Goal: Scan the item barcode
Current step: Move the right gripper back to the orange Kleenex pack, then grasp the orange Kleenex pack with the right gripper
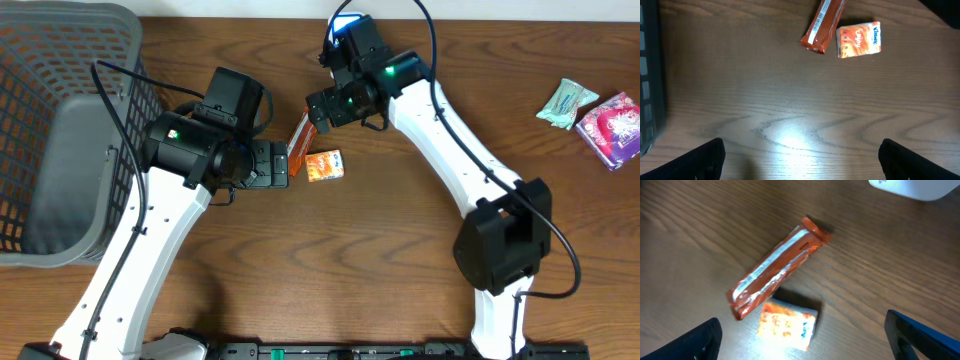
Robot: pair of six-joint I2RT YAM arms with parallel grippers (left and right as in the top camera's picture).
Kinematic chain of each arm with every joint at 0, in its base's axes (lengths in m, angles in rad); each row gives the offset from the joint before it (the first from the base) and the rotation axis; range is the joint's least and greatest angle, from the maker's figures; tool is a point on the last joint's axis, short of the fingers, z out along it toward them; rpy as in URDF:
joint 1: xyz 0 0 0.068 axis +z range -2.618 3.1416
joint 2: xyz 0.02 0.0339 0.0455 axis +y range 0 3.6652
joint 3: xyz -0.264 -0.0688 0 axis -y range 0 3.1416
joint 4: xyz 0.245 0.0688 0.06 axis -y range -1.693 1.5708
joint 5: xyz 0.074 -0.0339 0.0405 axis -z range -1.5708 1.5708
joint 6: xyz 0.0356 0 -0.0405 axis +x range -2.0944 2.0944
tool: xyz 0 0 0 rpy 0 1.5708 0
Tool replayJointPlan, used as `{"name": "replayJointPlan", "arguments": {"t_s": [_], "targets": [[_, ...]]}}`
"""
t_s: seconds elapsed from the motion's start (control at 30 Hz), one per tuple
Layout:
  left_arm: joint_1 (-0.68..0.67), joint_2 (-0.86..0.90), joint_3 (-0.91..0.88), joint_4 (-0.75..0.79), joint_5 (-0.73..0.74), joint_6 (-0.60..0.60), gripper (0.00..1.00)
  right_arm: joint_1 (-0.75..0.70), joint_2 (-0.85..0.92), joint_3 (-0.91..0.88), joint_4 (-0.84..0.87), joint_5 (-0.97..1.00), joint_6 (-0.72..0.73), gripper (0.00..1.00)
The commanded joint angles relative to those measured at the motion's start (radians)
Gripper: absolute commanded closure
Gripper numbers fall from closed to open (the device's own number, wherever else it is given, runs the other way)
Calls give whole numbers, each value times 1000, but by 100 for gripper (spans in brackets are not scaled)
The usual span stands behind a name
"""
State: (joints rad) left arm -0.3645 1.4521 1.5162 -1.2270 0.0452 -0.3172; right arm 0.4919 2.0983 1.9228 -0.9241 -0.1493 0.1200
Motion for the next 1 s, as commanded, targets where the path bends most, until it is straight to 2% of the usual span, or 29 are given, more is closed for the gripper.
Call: {"name": "replayJointPlan", "arguments": {"t_s": [0.0, 0.2, 0.37, 0.43, 0.57, 0.63, 0.83, 0.93, 0.97], "targets": [[0, 1, 6, -3, -16, -1, 2, -10, 68, -5, 8, -43, 13, 2], [0, 1, 6, -3, -16, -1, 2, -11, 112, -5, 37, -96, -25, 7], [0, 1, 6, -3, -16, -1, 2, -13, 134, -5, 59, -97, -32, 19], [0, 1, 6, -3, -16, -1, 2, -13, 151, -5, 55, -113, -32, 29], [0, 1, 6, -3, -16, -1, 2, -12, 196, -5, 14, -142, -33, 58], [0, 1, 6, -3, -16, -1, 2, -11, 214, -5, 1, -168, -55, 65], [0, 1, 6, -3, -16, -1, 2, -12, 240, -5, -82, -200, -173, 62], [0, 1, 6, -3, -16, -1, 2, -17, 235, -5, -143, -177, -181, 53], [0, 1, 6, -3, -16, -1, 2, -19, 234, -4, -169, -167, -181, 53]]}}
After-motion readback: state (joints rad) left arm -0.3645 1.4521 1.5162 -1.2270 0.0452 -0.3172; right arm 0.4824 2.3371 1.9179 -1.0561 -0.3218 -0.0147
